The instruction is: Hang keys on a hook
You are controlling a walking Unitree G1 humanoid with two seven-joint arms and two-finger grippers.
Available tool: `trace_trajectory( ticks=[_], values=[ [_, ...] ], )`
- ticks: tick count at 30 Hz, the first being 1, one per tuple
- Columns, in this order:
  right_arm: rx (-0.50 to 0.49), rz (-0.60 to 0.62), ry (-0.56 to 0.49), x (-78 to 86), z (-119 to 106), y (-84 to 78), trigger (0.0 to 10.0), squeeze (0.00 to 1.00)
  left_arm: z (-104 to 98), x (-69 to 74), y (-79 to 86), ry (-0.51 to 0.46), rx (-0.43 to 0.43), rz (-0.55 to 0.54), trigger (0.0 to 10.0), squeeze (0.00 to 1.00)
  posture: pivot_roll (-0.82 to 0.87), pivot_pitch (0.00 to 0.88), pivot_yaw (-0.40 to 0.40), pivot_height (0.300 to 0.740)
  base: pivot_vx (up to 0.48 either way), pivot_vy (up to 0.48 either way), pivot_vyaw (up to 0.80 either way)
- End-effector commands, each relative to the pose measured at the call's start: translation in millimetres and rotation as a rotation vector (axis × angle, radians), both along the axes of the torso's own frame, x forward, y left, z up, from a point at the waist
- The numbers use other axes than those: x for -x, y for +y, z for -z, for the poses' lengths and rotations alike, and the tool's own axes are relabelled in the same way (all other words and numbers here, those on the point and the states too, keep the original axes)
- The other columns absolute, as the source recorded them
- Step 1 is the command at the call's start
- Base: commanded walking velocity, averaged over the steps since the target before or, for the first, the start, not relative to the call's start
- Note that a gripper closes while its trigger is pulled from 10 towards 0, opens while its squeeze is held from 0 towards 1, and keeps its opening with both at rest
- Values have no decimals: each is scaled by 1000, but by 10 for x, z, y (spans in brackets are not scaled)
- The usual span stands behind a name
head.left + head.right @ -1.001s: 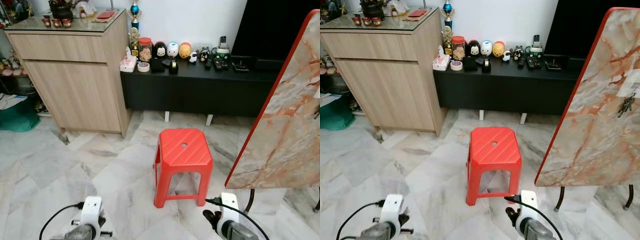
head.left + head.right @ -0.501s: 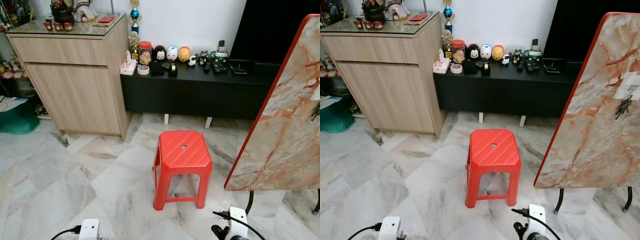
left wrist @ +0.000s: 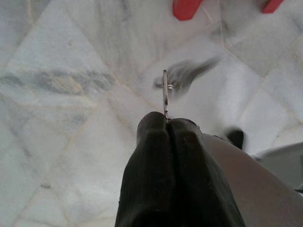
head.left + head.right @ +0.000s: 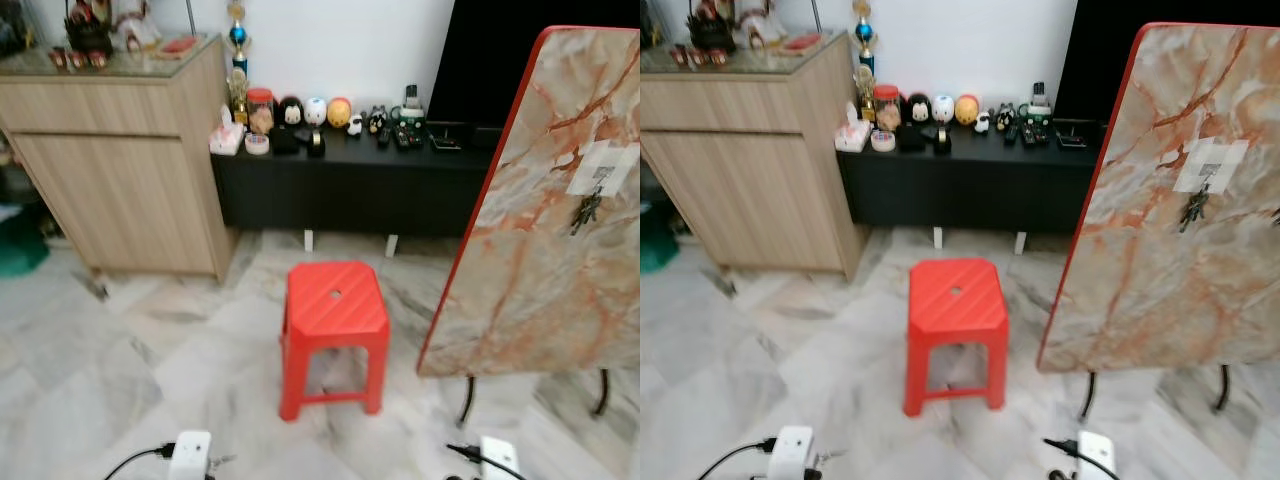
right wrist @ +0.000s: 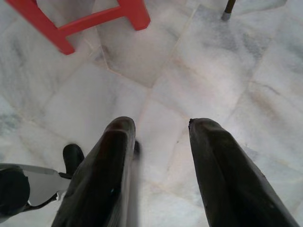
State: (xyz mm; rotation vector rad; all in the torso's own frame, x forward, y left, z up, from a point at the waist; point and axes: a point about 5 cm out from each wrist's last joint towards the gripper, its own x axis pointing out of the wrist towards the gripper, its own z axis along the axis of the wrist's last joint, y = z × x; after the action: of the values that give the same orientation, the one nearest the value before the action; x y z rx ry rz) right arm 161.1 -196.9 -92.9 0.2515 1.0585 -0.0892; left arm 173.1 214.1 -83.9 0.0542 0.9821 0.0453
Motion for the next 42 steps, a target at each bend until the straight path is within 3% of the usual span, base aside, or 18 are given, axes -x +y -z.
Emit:
trace_trajectory(
  ticks=[1,9,13,16,21,27,32,42],
  values=[
    [27,13,-11,-9,-20,-97,10000,0,1,-20,-48,-1,5,11,10000,0,8,0,-58,740,0,-398,0],
    [51,-28,-2,-2,-21,-124,10000,0,-6,-40,-56,-7,3,13,10000,0,25,0,-66,740,0,-391,0],
    [104,-147,7,8,-25,-152,10000,0,16,16,-36,10,0,14,10000,0,18,0,-62,740,0,-382,506],
    [101,-74,6,34,-22,-203,10000,0,24,39,-25,18,0,13,10000,0,21,0,-60,740,0,-381,702],
    [84,-64,-5,4,-32,-188,10000,0,29,52,-15,23,-3,13,10000,0,20,0,-58,740,0,-380,90],
    [69,-82,-13,-81,-29,14,10000,0,25,42,-18,21,-5,17,10000,0,21,0,-57,740,0,-379,0],
    [57,-76,-19,-96,-28,68,10000,0,21,30,-25,19,-5,21,10000,0,20,0,-55,740,0,-378,0],
    [63,-66,-16,-58,-24,-8,10000,0,25,37,-26,25,-7,30,10000,0,17,0,-49,740,0,-379,0]
  ],
)
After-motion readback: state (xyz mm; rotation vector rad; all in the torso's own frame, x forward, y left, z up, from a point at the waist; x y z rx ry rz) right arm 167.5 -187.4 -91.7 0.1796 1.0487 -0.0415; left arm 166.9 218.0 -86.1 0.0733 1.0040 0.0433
